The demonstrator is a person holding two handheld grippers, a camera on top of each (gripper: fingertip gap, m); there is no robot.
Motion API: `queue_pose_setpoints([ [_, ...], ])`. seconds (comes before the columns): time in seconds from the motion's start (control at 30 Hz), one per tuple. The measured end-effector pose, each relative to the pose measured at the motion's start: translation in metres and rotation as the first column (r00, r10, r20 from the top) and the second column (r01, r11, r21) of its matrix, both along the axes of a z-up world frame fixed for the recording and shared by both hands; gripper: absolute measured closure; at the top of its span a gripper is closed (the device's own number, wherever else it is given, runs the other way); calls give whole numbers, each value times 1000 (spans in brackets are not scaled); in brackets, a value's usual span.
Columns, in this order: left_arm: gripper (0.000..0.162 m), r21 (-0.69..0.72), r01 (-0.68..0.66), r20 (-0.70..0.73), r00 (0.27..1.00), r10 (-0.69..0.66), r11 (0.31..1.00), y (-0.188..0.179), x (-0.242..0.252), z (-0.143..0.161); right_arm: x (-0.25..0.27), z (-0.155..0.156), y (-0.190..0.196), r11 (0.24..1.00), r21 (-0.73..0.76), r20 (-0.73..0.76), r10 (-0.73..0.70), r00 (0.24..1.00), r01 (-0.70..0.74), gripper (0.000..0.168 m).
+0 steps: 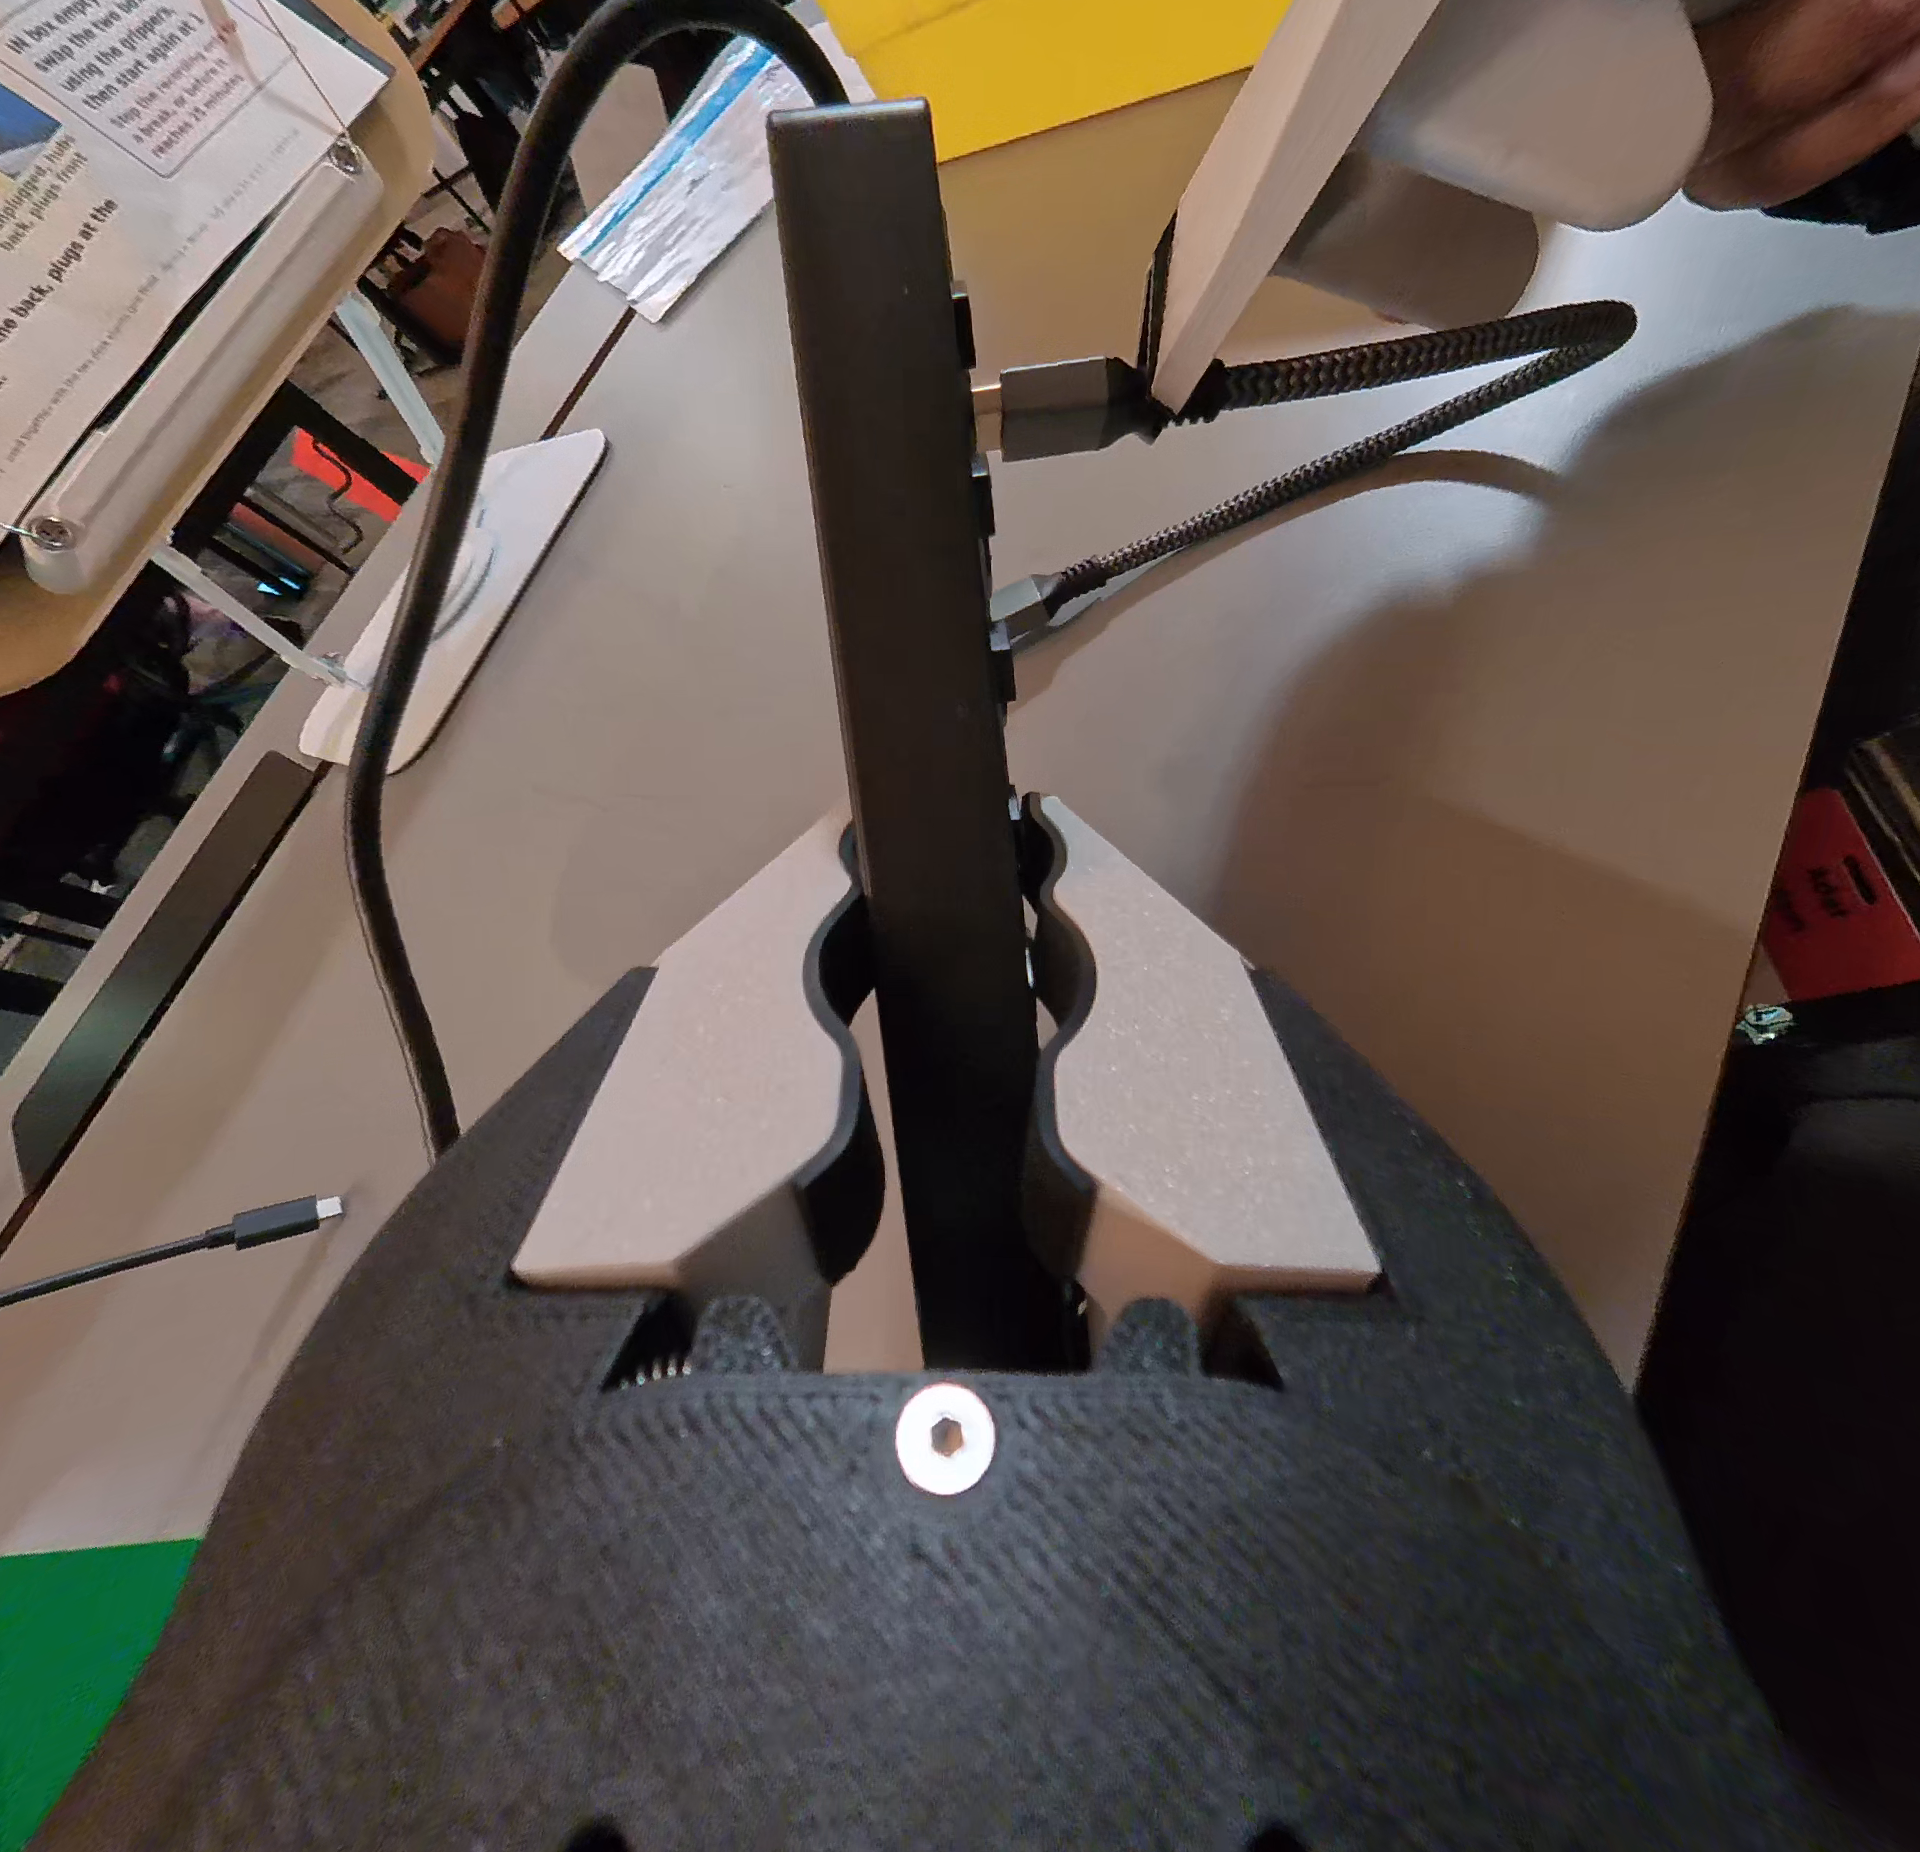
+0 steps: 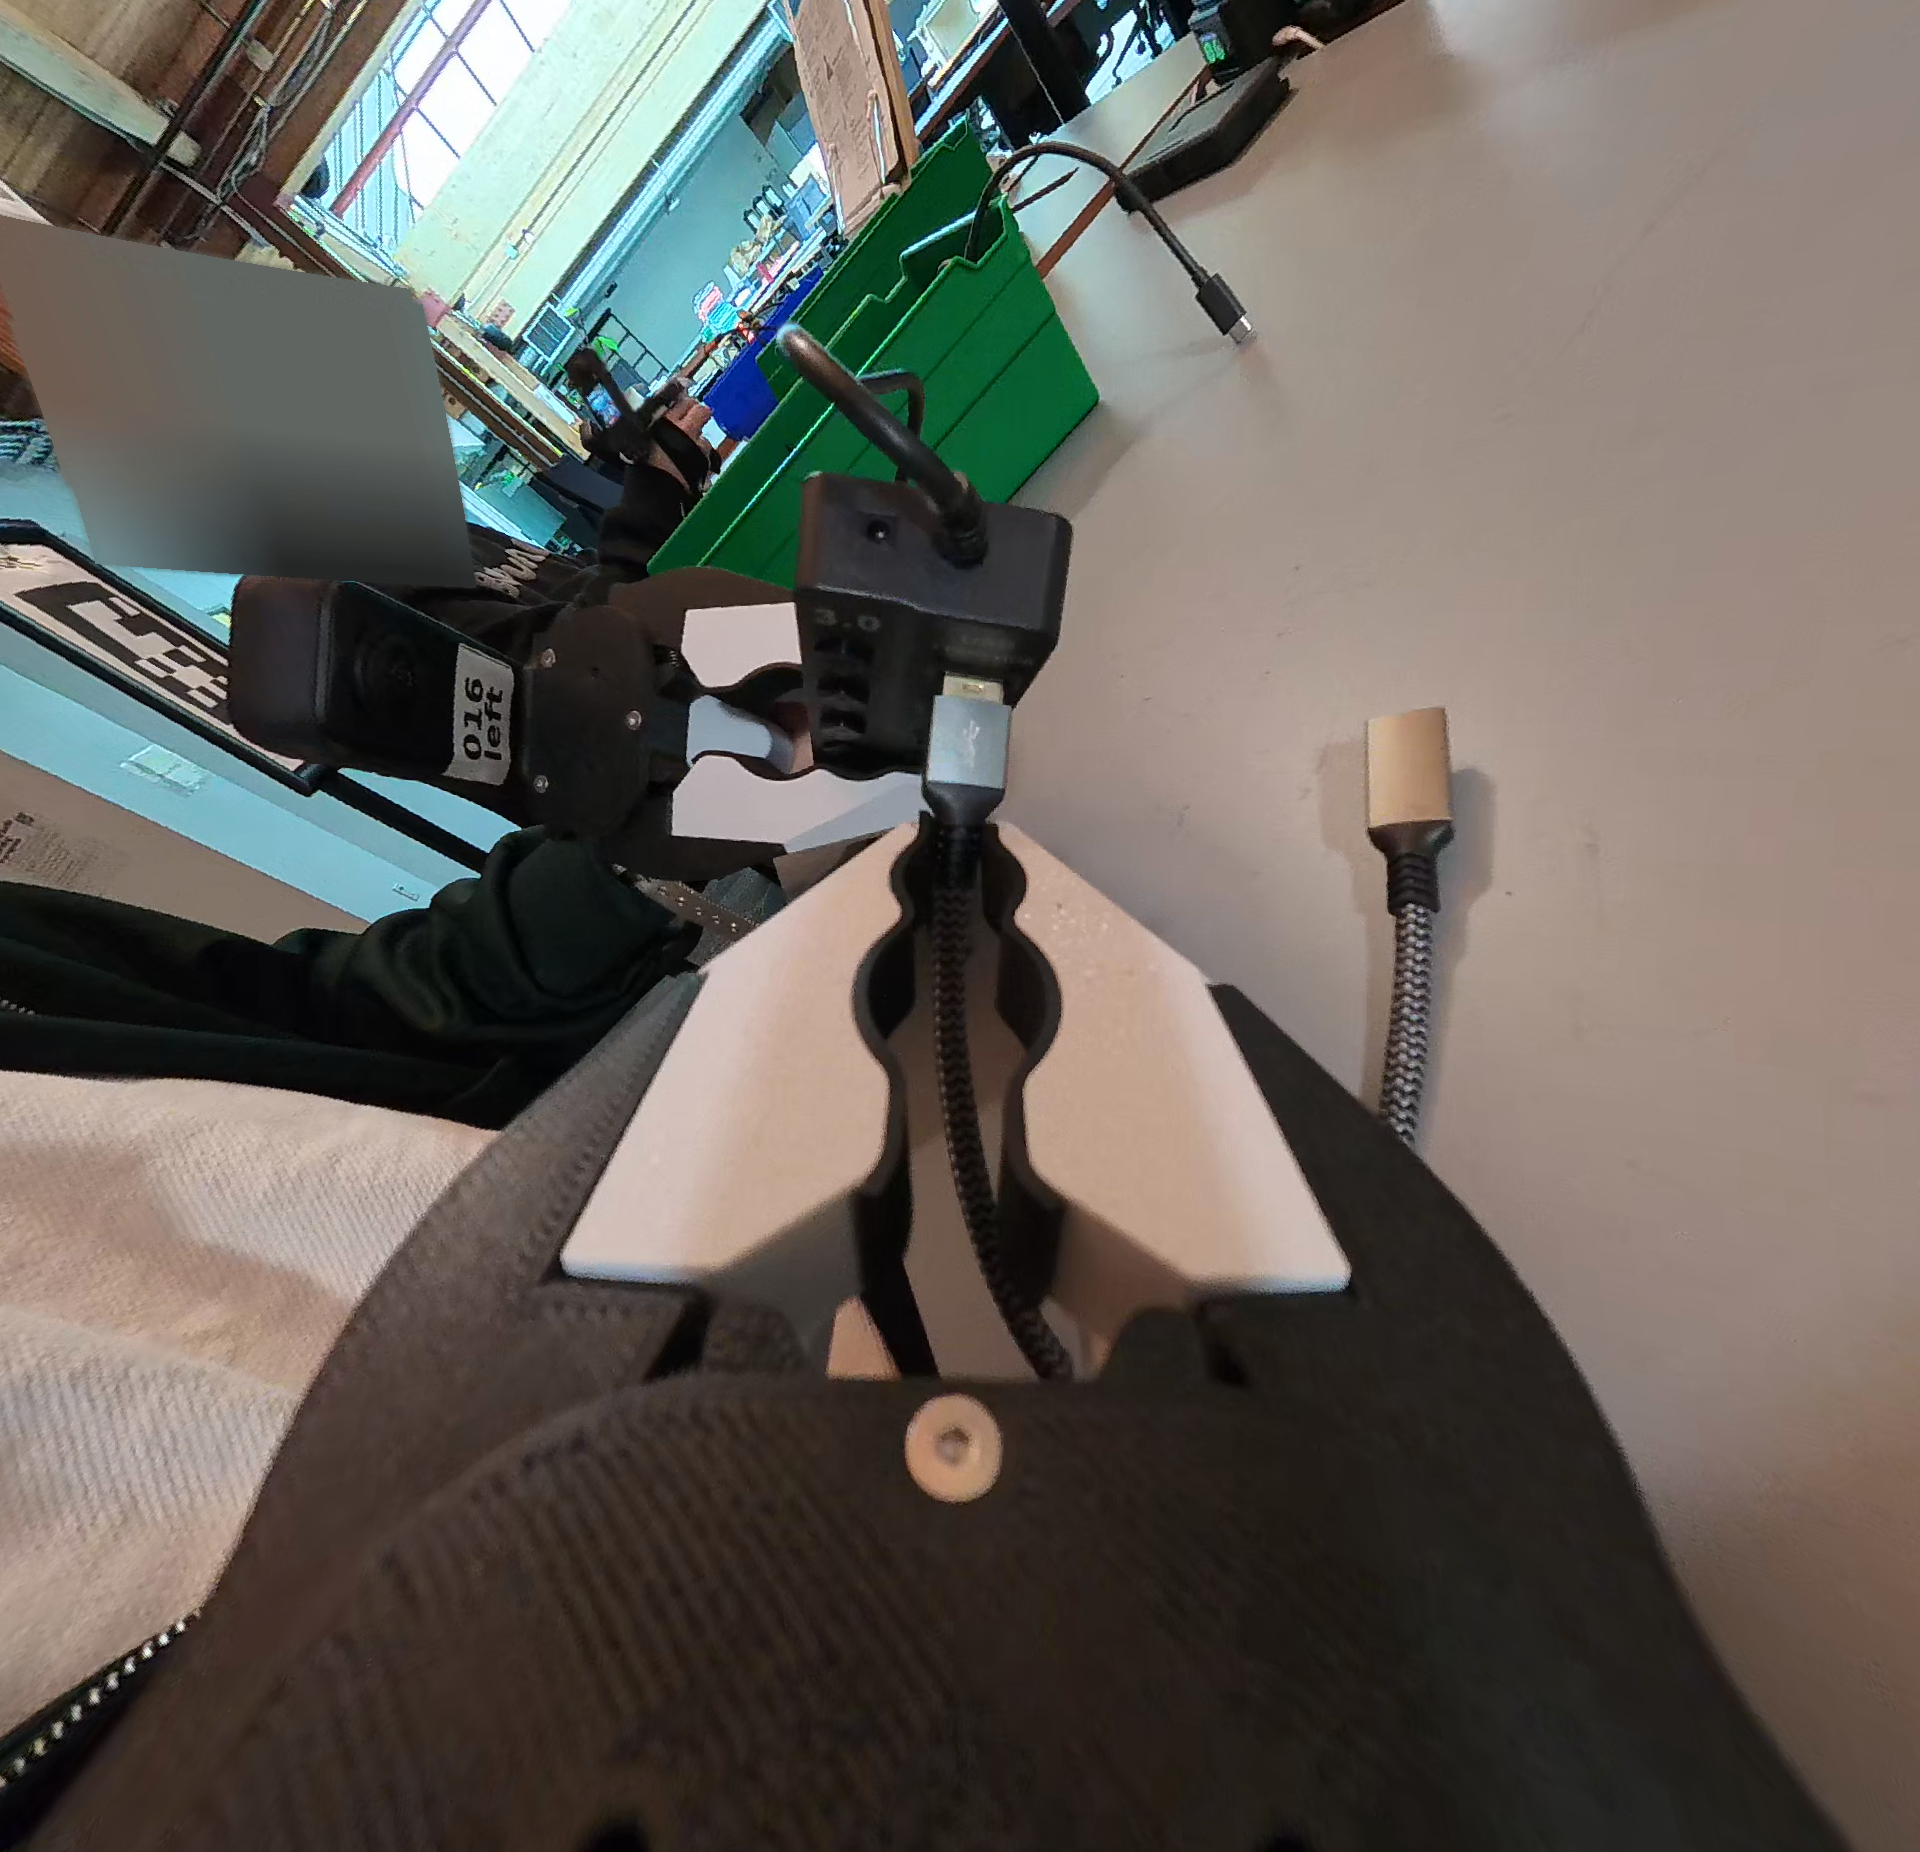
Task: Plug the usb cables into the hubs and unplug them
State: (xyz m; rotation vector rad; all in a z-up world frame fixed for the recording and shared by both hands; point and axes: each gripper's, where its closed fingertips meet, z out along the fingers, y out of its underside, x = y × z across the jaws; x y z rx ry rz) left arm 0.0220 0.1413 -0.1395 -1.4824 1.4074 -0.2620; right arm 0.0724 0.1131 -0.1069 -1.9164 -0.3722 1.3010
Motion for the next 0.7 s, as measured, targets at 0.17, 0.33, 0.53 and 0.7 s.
queue_pose_setpoints([
  [0.17,135,-20,2,-2,1000,-2,1000,-2,0,-1,0,0,0,1000,-3,-1,-1,1000,1,161],
  [0.33,135,-24,-2,-9,1000,1,1000,-2,1,-2,1,0,1,1000,-8,-18,-10,1000,9,161],
  [0.53,135,-52,-3,-17,1000,2,999,-4,0,-5,1,-1,1,999,-31,-47,-12,999,10,161],
  [0.7,134,-85,10,-11,1000,-11,996,-7,1,-7,0,-1,1,999,-31,-53,-14,998,13,161],
])
